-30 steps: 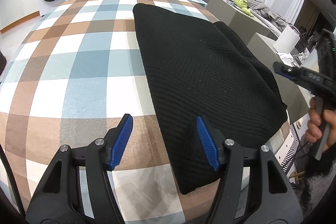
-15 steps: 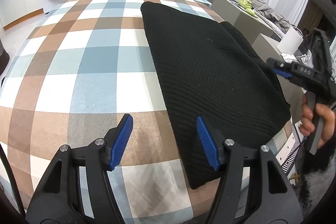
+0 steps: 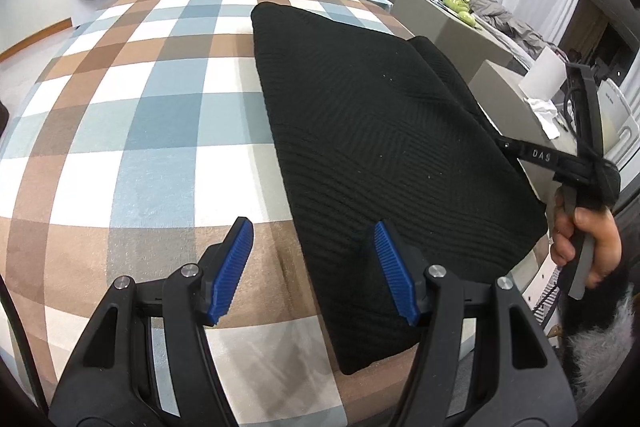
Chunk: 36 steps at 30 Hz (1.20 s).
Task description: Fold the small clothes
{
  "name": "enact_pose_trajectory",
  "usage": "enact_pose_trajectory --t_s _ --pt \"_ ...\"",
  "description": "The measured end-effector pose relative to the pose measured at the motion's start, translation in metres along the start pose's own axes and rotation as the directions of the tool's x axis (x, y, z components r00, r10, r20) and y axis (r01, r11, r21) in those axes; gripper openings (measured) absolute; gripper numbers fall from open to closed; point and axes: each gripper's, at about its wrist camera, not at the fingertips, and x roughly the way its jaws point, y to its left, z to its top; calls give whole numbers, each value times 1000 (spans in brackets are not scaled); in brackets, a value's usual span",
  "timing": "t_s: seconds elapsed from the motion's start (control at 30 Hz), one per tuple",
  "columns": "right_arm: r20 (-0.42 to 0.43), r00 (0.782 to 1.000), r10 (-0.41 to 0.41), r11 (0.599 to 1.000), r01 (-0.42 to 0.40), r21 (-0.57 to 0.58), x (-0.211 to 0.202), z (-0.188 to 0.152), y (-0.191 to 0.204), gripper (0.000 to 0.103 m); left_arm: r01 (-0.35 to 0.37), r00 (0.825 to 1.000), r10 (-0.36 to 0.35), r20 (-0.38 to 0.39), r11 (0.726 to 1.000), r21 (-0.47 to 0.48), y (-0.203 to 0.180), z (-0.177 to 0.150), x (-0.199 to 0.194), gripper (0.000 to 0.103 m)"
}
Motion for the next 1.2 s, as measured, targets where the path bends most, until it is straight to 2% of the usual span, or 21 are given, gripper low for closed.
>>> enact_pose_trajectory --t_s 0.1,0.17,0.27,0.33,0.4,0.47,0.6,0.67,0.7,0.73,0.77,0.83,0.9,0.97,1.03,1.13,1.2 --pt "33 999 -34 999 33 13 -17 -1 -4 18 0 1000 -1 8 1000 11 -2 0 -2 60" --pt "62 998 -24 1000 24 2 -31 -2 -2 18 2 1000 -2 4 1000 7 -1 0 -1 60" --pt "54 996 70 997 -69 -14 -42 -3 11 21 3 1000 -3 -3 1000 3 0 1 3 60" --pt "22 985 173 985 -173 -3 -35 0 20 34 7 1000 -7 -2 1000 6 -1 1 3 60" --pt "0 975 221 975 -221 20 -24 8 28 37 3 1000 -3 3 1000 11 -1 0 1 60" --pt "-21 977 212 977 -212 18 -7 19 34 38 0 1000 0 11 1000 7 1 -1 -3 60" --pt "-108 972 211 975 -201 99 37 41 35 38 -16 1000 16 21 1000 -20 10 -4 -9 60" --pt "-119 971 207 977 -198 85 42 50 37 28 -13 1000 14 26 999 -34 14 -4 -11 60" --pt "-118 970 212 976 -205 68 41 53 40 9 -14 999 15 28 999 -41 16 -4 -11 60" --pt "-98 975 202 979 -199 34 34 56 44 9 -15 999 16 29 999 -44 17 -3 -12 60" --pt "-29 984 173 984 -174 -23 17 57 52 9 -15 999 16 29 999 -44 18 -3 -12 60" --pt "50 991 127 987 -121 -107 -9 57 65 8 -15 999 16 31 999 -40 18 -2 -12 60" --pt "76 995 62 990 -52 -128 -19 55 68 8 -10 999 11 31 999 -41 19 -2 -11 60" --pt "54 999 2 993 4 -121 -9 53 63 8 -1 1000 2 30 999 -43 18 -2 -10 60" --pt "-6 1000 -11 997 10 -73 13 52 47 9 1 1000 0 26 999 -36 15 -3 -9 60" --pt "-63 998 24 1000 -24 -2 28 50 29 11 3 1000 -2 23 1000 -23 10 -6 -10 60" --pt "-74 995 73 997 -71 29 20 42 23 15 2 1000 -2 21 1000 -25 10 -7 -9 60"
